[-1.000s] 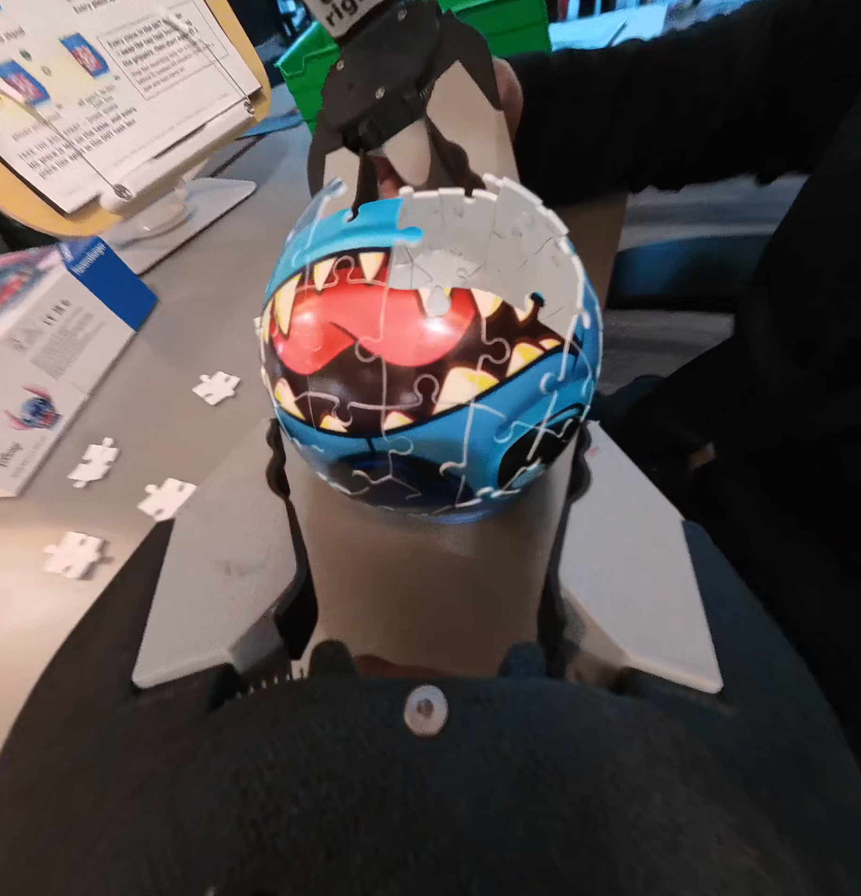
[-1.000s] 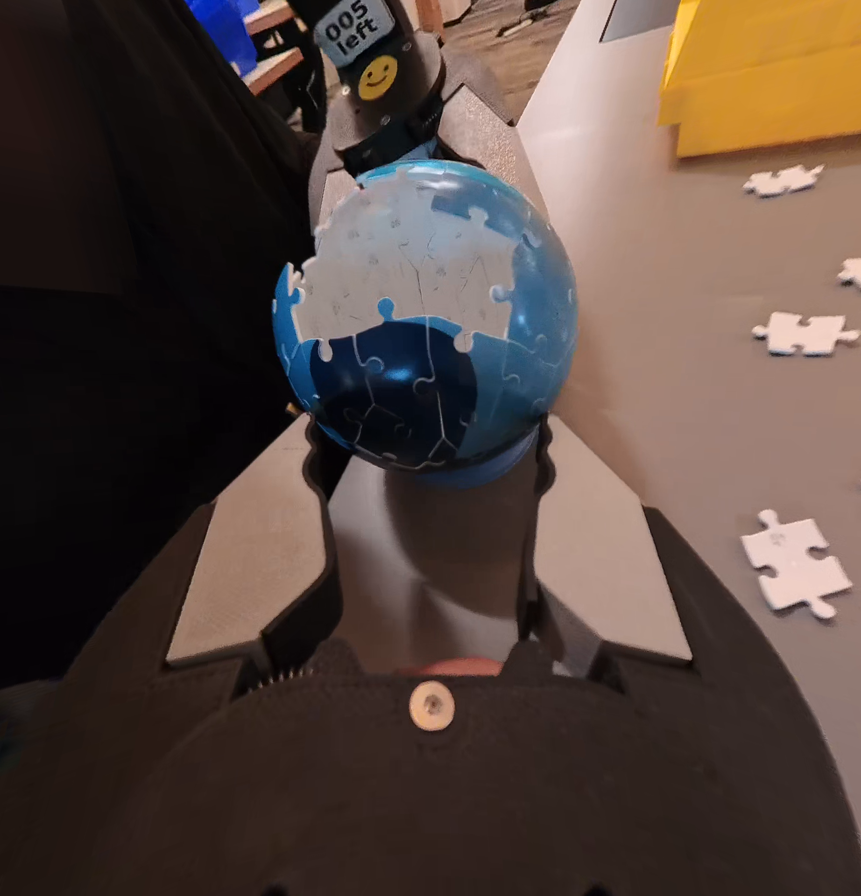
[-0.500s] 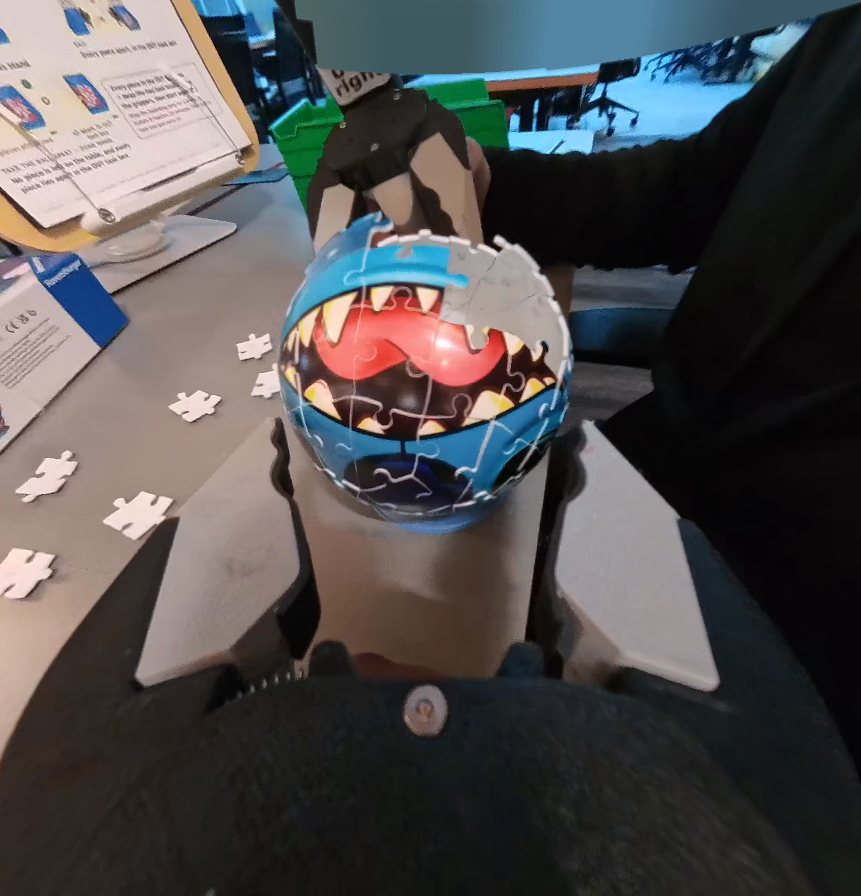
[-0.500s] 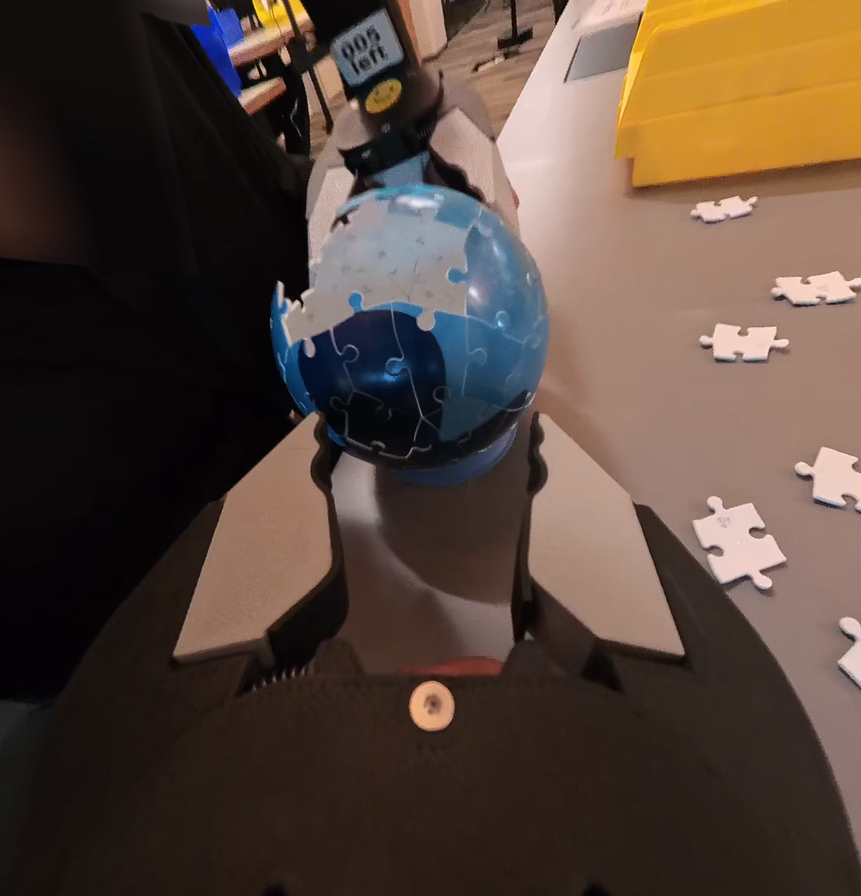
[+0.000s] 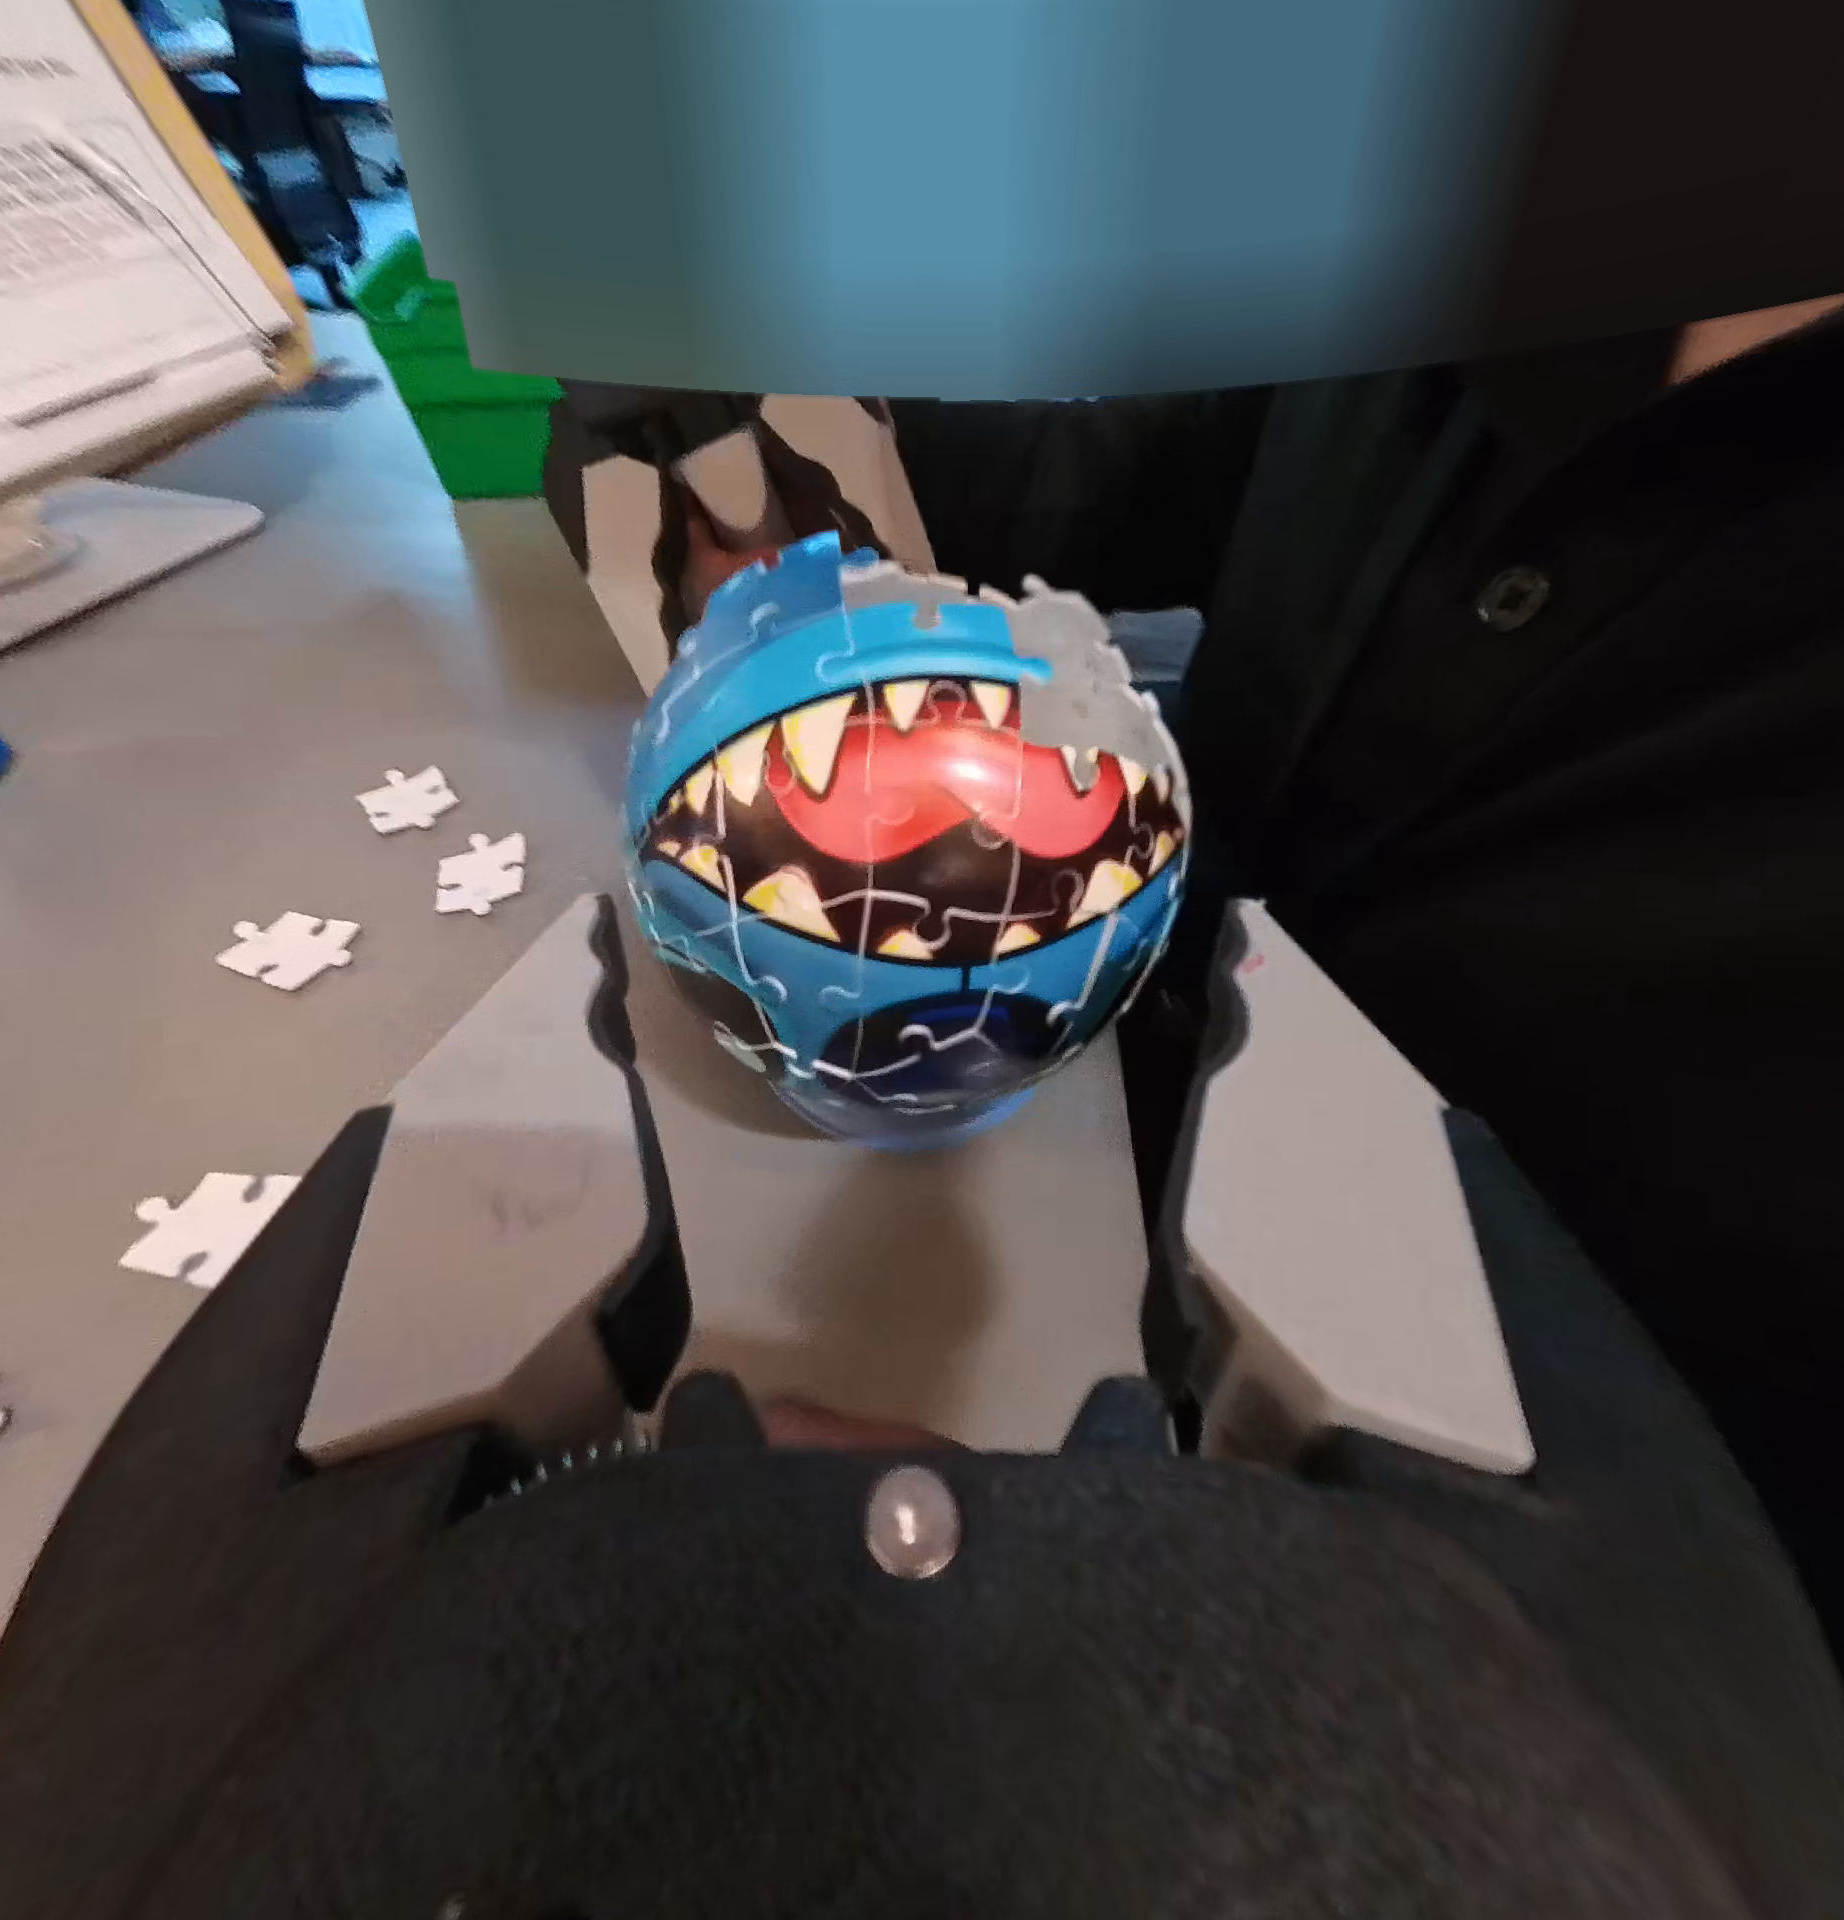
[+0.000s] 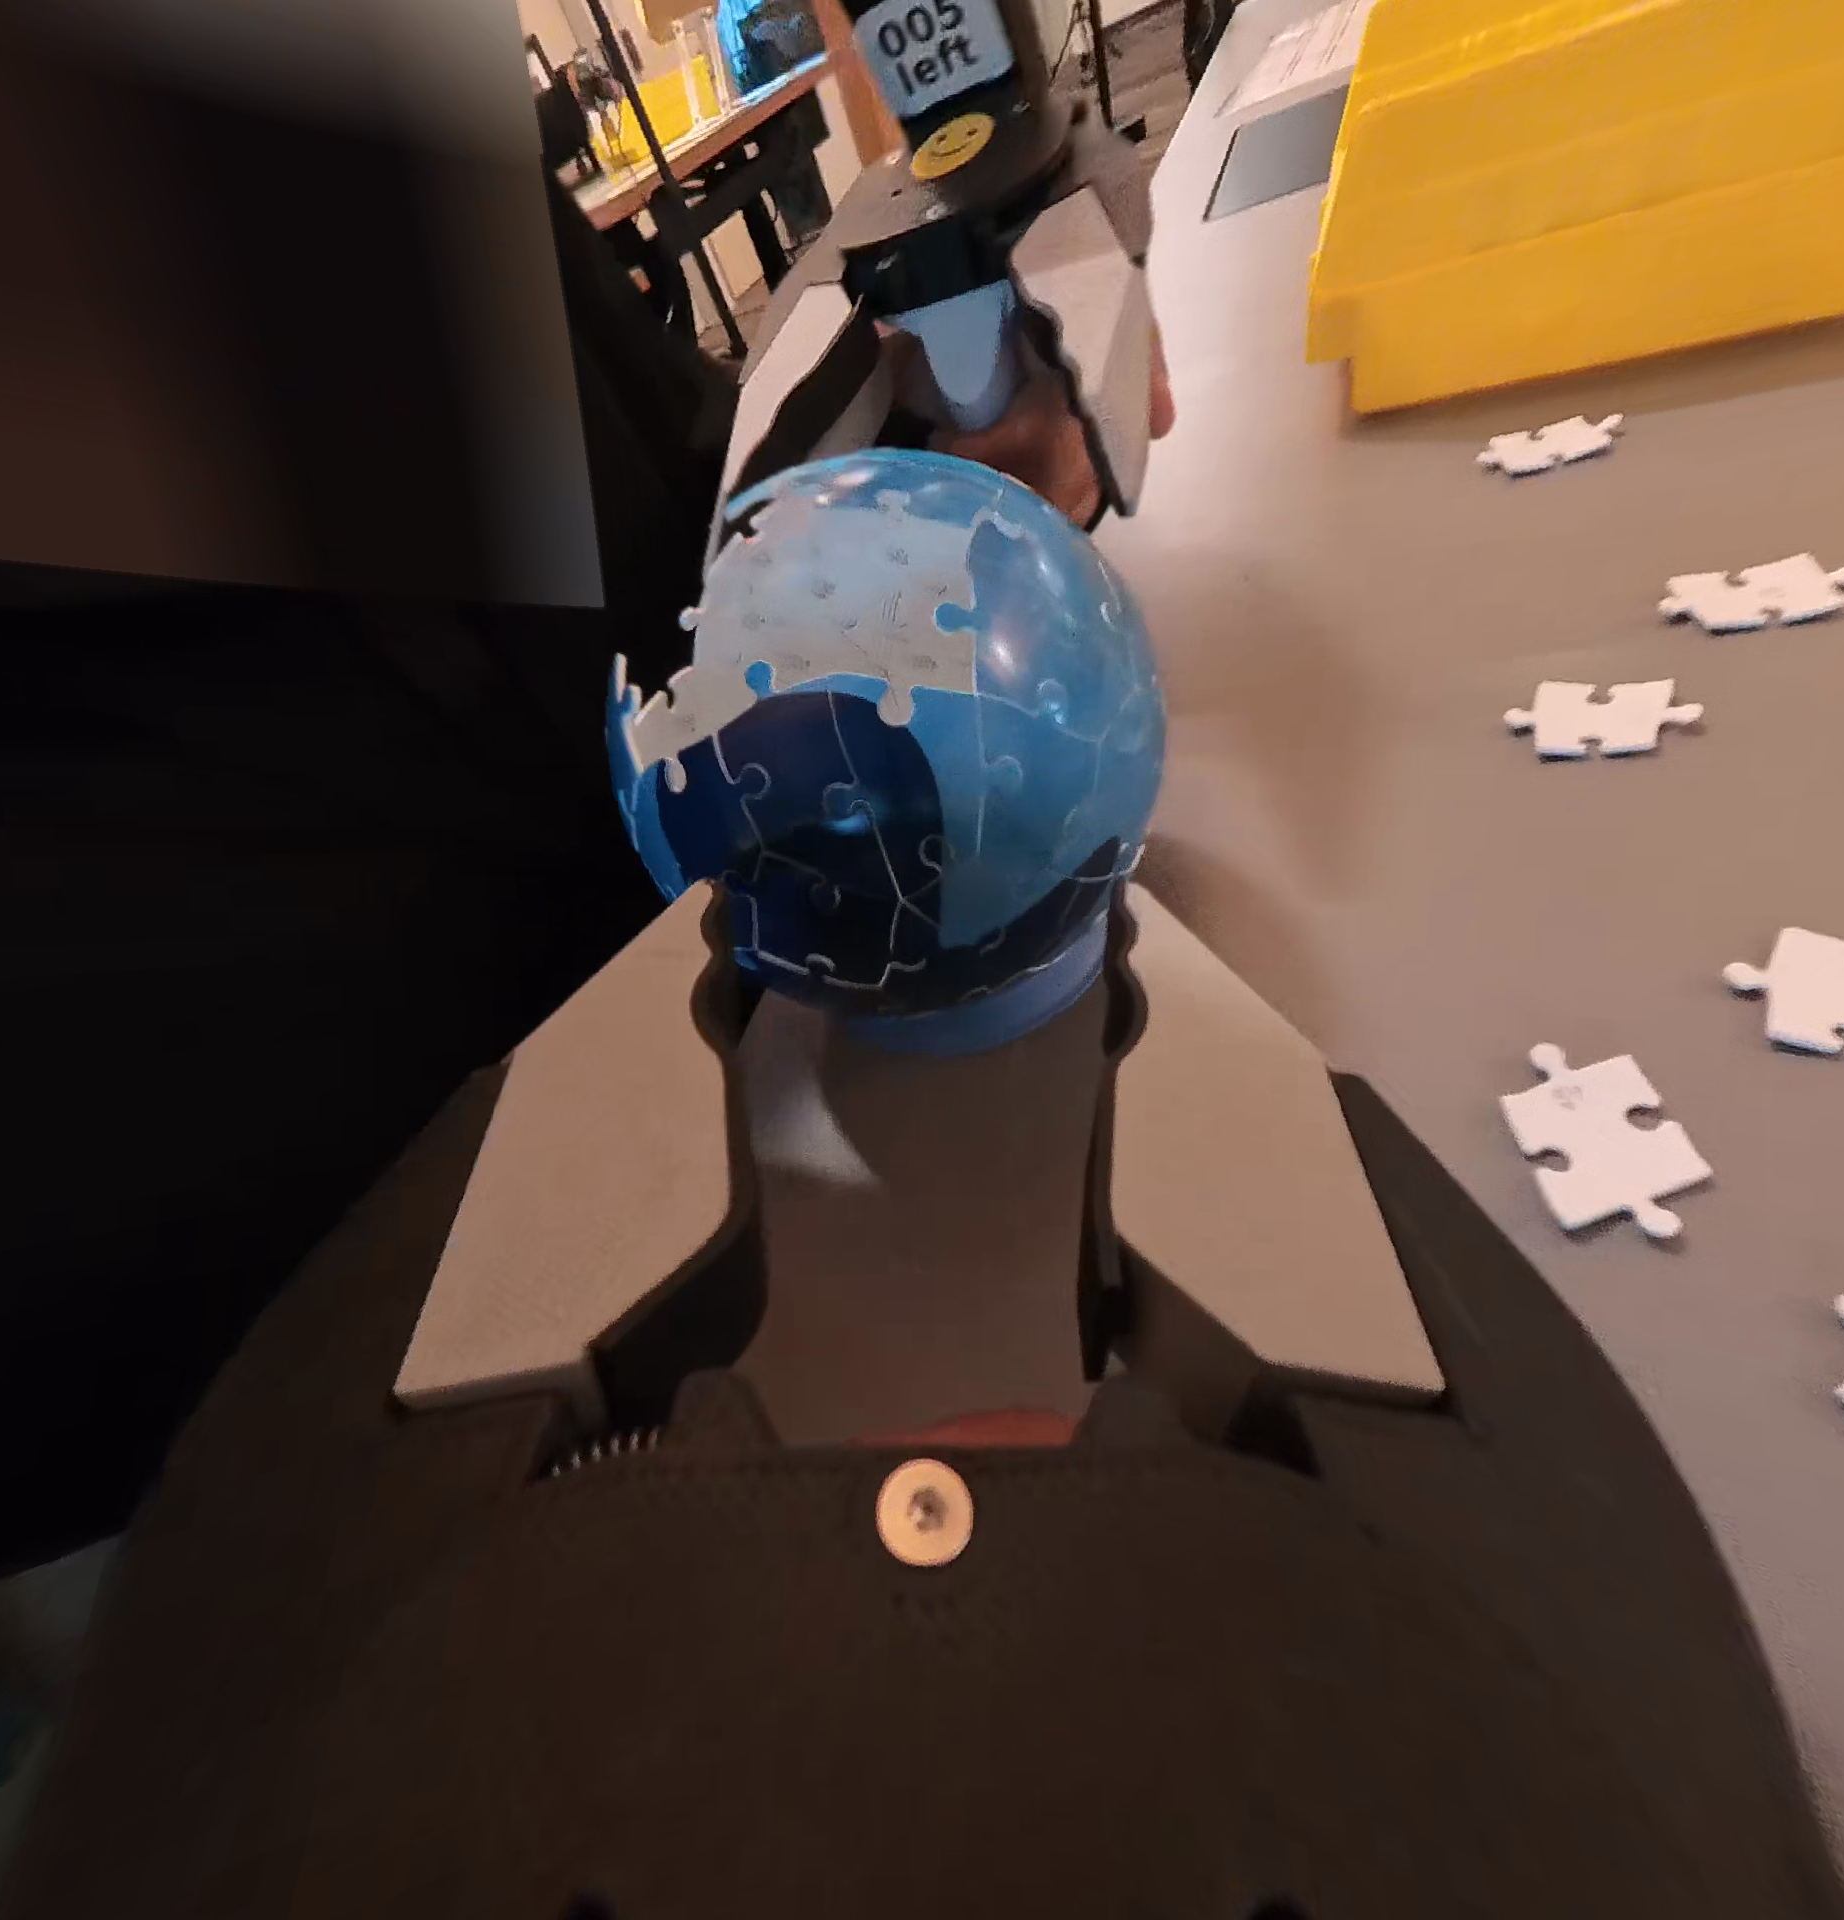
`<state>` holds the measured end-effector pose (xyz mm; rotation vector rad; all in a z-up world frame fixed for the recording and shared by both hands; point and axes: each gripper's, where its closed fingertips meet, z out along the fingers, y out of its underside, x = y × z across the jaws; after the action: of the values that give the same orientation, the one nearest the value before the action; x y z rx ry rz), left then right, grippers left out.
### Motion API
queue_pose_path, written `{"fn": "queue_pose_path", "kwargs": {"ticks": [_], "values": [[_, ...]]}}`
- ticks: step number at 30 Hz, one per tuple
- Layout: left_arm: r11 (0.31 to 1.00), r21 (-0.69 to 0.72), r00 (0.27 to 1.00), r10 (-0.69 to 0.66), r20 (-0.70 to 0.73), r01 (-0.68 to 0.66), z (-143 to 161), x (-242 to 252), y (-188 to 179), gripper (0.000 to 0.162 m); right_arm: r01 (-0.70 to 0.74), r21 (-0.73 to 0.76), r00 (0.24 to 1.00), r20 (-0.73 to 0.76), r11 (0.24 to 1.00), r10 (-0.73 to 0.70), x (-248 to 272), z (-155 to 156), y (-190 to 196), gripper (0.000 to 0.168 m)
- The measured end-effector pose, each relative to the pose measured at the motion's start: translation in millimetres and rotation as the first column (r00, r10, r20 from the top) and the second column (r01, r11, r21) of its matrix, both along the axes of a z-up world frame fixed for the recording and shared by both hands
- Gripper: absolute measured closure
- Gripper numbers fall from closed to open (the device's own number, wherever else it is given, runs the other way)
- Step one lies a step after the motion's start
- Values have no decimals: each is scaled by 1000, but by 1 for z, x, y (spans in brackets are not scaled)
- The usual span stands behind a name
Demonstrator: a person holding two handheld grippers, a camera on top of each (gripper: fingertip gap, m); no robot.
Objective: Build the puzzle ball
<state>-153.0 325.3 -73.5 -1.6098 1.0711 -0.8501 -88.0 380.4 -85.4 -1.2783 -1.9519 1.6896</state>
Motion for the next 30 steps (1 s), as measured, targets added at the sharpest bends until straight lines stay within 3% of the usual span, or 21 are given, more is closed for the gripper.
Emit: {"fn": "queue_pose_path", "kwargs": {"ticks": [4, 12, 15, 18, 20, 24, 30], "values": [[999, -6, 996, -40, -76, 39, -18, 1, 5, 56, -36, -42, 999, 39, 998, 37, -3, -6, -10, 93], [988, 147, 984, -22, -177, 49, -26, 3, 5, 58, -36, 41, 998, -42, 999, 38, -5, 3, -9, 97], [988, 134, 992, -63, -110, 77, -16, 0, 1, 63, -23, 87, 998, -57, 996, 28, -4, 3, -5, 100], [983, 143, 990, -126, 56, 117, 16, -5, 1, 78, -6, 122, 998, -66, 993, 14, -2, 7, 1, 101], [985, 133, 982, -127, 137, 108, 33, -10, 12, 83, 25, 136, 996, -87, 990, -13, -2, 16, 9, 107], [992, 61, 985, -114, 133, 107, 37, -7, 35, 84, 78, 109, 985, -160, 991, -60, -10, 46, 22, 137], [965, 4, 958, -261, 118, 263, 36, 14, 26, 81, 59, 144, 986, -160, 988, -36, -36, 61, 12, 156]]}}
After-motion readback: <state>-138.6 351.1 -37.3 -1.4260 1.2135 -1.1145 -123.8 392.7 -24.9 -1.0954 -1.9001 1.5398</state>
